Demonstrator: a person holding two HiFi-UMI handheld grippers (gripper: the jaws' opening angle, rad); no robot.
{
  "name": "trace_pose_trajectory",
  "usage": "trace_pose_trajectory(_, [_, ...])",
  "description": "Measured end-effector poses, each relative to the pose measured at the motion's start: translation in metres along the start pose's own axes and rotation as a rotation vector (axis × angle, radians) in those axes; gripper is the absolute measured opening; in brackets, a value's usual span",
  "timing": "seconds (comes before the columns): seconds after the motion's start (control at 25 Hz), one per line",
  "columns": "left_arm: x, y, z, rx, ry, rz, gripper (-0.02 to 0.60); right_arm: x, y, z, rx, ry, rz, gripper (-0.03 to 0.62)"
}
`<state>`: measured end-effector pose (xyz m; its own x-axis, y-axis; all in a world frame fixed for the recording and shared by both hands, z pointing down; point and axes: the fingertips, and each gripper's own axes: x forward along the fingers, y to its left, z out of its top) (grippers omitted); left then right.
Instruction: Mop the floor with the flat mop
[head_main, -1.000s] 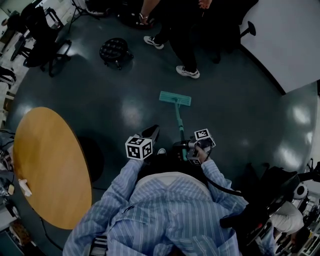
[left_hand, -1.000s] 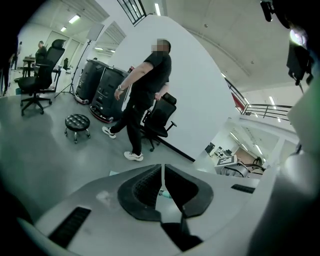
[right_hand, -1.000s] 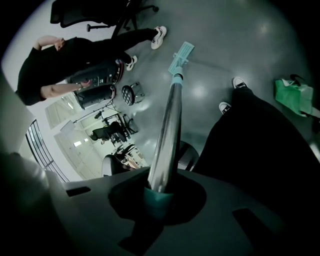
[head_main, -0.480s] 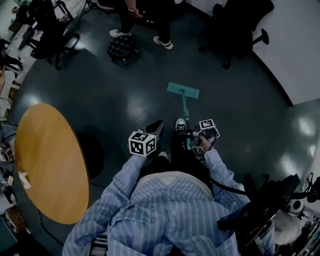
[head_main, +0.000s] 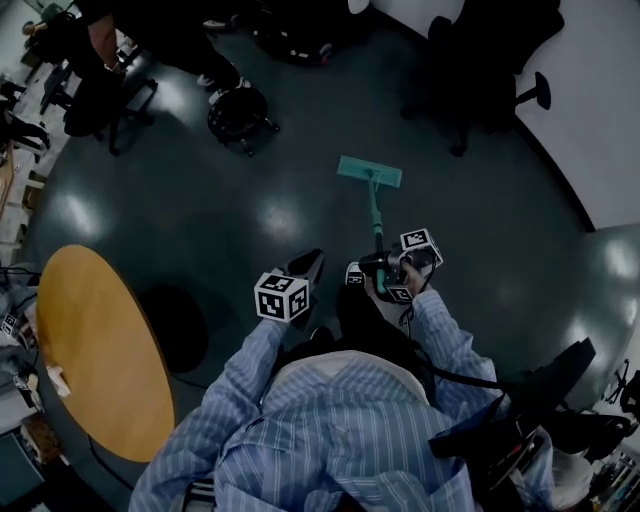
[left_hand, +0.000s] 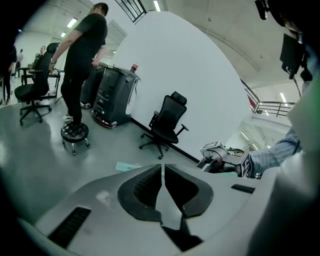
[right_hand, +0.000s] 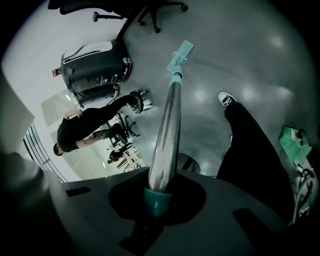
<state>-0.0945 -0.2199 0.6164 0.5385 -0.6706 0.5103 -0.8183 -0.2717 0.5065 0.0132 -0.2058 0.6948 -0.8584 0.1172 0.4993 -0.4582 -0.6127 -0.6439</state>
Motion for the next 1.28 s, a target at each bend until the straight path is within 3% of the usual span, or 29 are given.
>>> trace_pose_trajectory(0.4, [0.087,0.018,0.065,-0.019,0.009,0.042,0.023,-0.033,0.072,0.127,-0.036,0.01,-0.029,0.031])
trace_pose_trajectory(0.8, [0.116,0.027,0.08,-0.031,0.031,0.068,0.023,-0.028,0.121,0.223,-0.073,-0.002,-0.079,0.03])
trace_pose_trajectory(1.04, [0.105,0.03,0.064,-0.059,0.048,0.084,0.023,-0.014,0.126,0.258,-0.027,-0.049,-0.11,0.02])
trace_pose_trajectory(1.28, [0.099,0.032,0.057,-0.058,0.046,0.093,0.023,-0.008,0.118,0.253,-0.039,-0.05,-0.125,0.015])
